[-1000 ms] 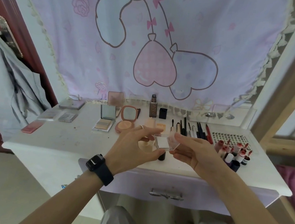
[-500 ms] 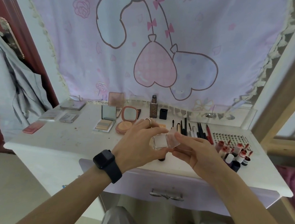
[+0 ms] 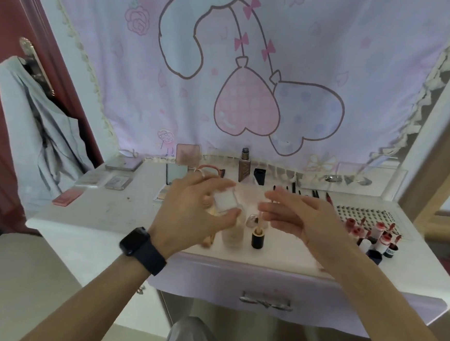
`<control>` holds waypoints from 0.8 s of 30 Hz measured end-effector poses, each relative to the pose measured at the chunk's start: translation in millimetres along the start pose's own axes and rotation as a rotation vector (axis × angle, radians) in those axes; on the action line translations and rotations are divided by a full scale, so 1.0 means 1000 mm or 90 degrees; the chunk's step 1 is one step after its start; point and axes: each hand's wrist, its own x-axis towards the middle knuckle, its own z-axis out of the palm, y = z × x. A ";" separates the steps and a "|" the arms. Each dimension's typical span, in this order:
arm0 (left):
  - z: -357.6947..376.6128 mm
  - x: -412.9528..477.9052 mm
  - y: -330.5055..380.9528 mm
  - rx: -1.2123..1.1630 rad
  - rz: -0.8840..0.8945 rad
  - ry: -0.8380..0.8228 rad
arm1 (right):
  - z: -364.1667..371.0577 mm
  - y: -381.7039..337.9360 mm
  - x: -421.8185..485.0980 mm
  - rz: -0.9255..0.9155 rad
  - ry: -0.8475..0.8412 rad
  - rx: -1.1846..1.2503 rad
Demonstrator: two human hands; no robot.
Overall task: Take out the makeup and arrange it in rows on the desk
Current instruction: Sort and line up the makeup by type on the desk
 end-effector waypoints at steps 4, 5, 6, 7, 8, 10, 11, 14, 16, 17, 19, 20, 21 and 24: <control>-0.024 0.001 -0.040 -0.127 -0.239 0.121 | -0.016 0.016 0.002 -0.122 0.187 -0.190; -0.025 0.001 -0.052 -0.139 -0.302 0.133 | -0.018 0.025 0.001 -0.137 0.210 -0.232; -0.023 -0.001 -0.064 -0.133 -0.353 0.135 | -0.020 0.036 0.000 -0.144 0.222 -0.275; -0.020 -0.004 -0.074 -0.113 -0.394 0.129 | -0.021 0.048 -0.002 -0.147 0.225 -0.313; -0.015 -0.008 -0.083 -0.091 -0.428 0.117 | -0.021 0.061 -0.004 -0.148 0.228 -0.344; -0.003 -0.017 -0.096 -0.064 -0.475 0.090 | -0.021 0.087 -0.005 -0.150 0.237 -0.390; 0.002 -0.021 -0.100 -0.053 -0.487 0.080 | -0.021 0.098 -0.004 -0.148 0.241 -0.418; 0.018 -0.027 -0.107 -0.016 -0.503 0.059 | -0.019 0.123 -0.003 -0.157 0.251 -0.519; 0.026 -0.027 -0.108 0.018 -0.506 0.048 | -0.018 0.134 -0.004 -0.196 0.258 -0.578; 0.030 -0.026 -0.108 0.040 -0.504 0.040 | -0.018 0.139 -0.004 -0.217 0.259 -0.609; 0.039 -0.026 -0.108 0.090 -0.493 0.016 | -0.019 0.147 -0.004 -0.245 0.254 -0.678; 0.044 -0.025 -0.108 0.112 -0.490 0.001 | -0.019 0.150 -0.003 -0.254 0.254 -0.712; 0.048 -0.025 -0.106 0.128 -0.491 -0.014 | -0.019 0.153 -0.002 -0.263 0.255 -0.742; 0.059 -0.026 -0.105 0.165 -0.505 -0.059 | -0.020 0.159 0.000 -0.288 0.266 -0.791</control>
